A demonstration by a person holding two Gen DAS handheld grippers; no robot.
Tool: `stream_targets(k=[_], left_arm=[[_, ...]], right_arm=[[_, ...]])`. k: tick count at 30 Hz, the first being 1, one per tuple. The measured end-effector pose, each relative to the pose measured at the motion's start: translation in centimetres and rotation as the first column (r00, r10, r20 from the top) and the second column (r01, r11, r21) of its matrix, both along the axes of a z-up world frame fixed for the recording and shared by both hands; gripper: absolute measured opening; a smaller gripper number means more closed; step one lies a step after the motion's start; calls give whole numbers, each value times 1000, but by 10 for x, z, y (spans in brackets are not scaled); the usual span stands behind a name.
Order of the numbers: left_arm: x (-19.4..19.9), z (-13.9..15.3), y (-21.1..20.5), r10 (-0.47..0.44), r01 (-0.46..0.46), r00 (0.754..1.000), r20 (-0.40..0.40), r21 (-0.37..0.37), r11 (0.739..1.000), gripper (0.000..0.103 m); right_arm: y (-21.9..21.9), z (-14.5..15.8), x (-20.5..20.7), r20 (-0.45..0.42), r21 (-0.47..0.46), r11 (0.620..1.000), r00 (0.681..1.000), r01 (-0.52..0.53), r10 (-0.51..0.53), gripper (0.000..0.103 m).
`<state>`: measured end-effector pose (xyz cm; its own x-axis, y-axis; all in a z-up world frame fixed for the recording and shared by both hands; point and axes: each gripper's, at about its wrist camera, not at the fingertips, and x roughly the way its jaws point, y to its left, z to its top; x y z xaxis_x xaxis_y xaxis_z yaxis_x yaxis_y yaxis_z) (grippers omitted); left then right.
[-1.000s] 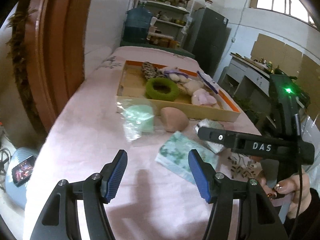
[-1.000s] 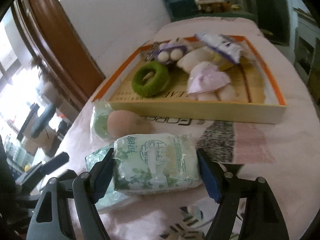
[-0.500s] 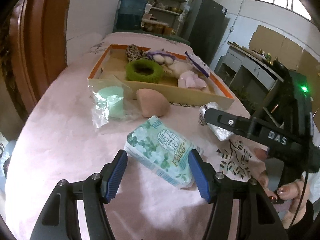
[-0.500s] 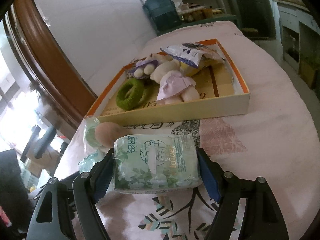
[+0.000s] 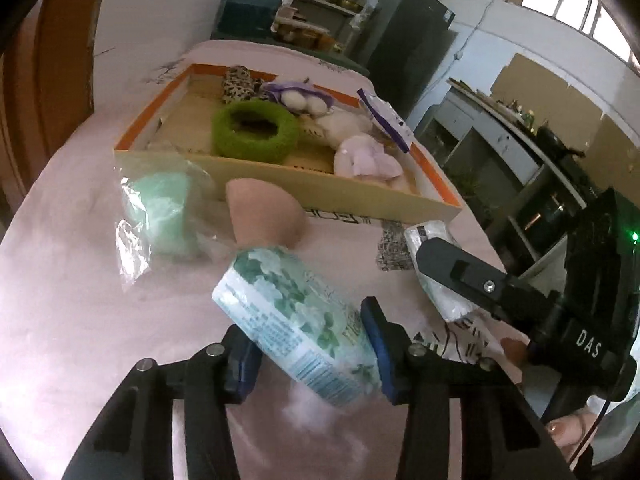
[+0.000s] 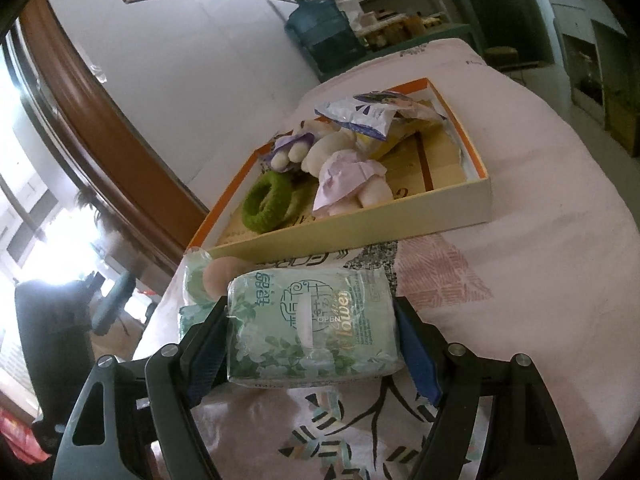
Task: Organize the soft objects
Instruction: 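Grasp the floral tissue pack with the left gripper while the right gripper grasps the green wipes pack, then lift the floral tissue pack and green wipes pack and carry both over the box lid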
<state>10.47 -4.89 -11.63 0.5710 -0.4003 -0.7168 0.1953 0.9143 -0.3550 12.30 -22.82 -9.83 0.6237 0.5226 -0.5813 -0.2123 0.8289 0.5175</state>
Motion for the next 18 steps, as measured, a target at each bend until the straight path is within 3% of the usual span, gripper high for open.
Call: stream_targets(k=[18], left_arm=[[-16,26,5,15,-16,994,110,7,1000,41]], right_arm=[[5,3,-3,18,-25,1000,1000,0,1,79]])
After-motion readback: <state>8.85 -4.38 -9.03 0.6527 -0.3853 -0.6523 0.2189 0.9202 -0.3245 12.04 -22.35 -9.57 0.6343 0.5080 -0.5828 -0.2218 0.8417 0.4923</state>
